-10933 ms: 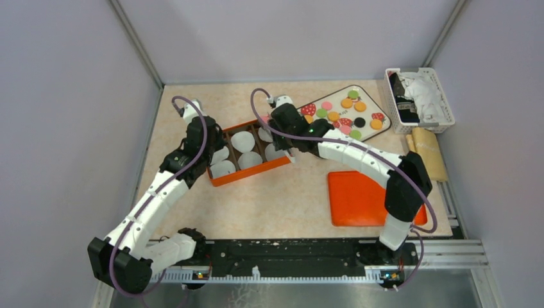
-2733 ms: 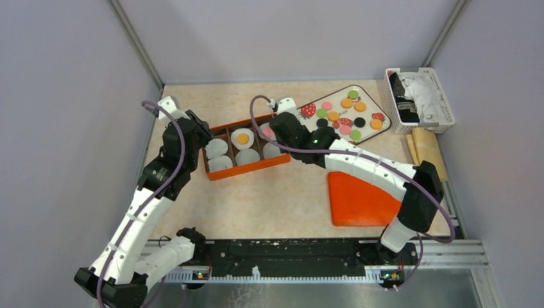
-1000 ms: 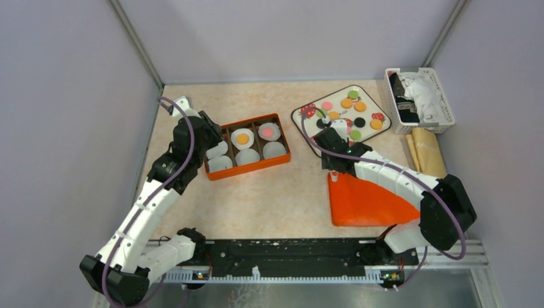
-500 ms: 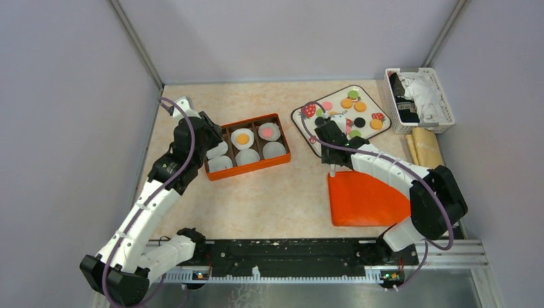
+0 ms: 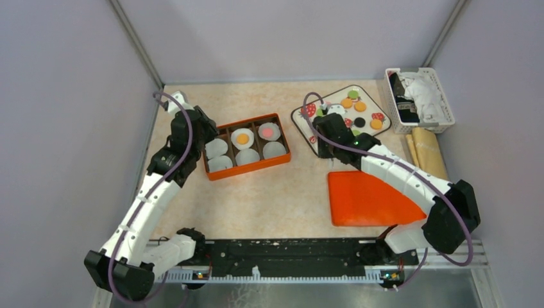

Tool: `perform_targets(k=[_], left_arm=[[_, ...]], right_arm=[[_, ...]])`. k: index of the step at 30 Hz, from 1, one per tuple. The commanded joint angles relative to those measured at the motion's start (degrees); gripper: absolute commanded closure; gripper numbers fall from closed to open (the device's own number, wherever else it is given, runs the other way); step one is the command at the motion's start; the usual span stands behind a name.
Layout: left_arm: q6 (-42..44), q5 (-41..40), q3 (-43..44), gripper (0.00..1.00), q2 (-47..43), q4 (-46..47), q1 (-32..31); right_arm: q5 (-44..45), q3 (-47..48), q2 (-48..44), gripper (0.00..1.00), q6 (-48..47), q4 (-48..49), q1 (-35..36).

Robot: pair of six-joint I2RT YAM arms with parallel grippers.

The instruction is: Pack the cookies

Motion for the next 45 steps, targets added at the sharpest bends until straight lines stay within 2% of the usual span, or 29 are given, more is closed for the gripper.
perform_targets(k=[1,3,6,9,12,14,25,33,37,45], left_arm=[[-0.5,4.2,3.9,0.59,2.3,1.1,5.5],[-0.7,8.0,4.2,0.59,3.2,1.4,8.5],[-0.4,8.8,4.6,0.59,4.3,1.2,11.8],[-1.3,10.8,5.2,0.59,5.5,1.1,18.5],[-3.9,20.5,4.6,0.62,7.0,2.1,26.7],[-4.6,24.9,3.6,0.65,7.7,3.0,28.6],[-3.5,27.1,0.1,0.65,6.6,3.5,29.3],[-3.0,27.6,-1.0,0.65,6.6,4.0,29.6],[-2.9,28.2,-1.3,0.65,6.7,4.4,29.5],[-3.1,29.0,-1.8,0.65,6.8,4.9,29.6]], right_arm=[[-0.9,6.5,-2.2,1.0,-1.1,0.0,5.5],[-0.7,7.6,-1.6,1.0,-1.0,-0.4,7.0],[-1.4,9.4,-1.1,1.0,-1.2,0.5,9.5],[-1.1,13.3,1.5,1.0,-2.0,0.1,13.6],[-1.9,17.4,5.8,1.0,-2.8,0.6,17.9],[-2.8,20.2,9.5,1.0,-3.5,1.4,19.8],[-7.8,37.6,28.5,1.0,-7.3,2.6,24.2],[-8.2,41.9,32.4,1.0,-7.9,2.5,25.4],[-5.3,42.6,32.0,1.0,-9.1,2.1,26.6],[-7.9,44.9,37.4,1.0,-8.9,0.5,26.6]])
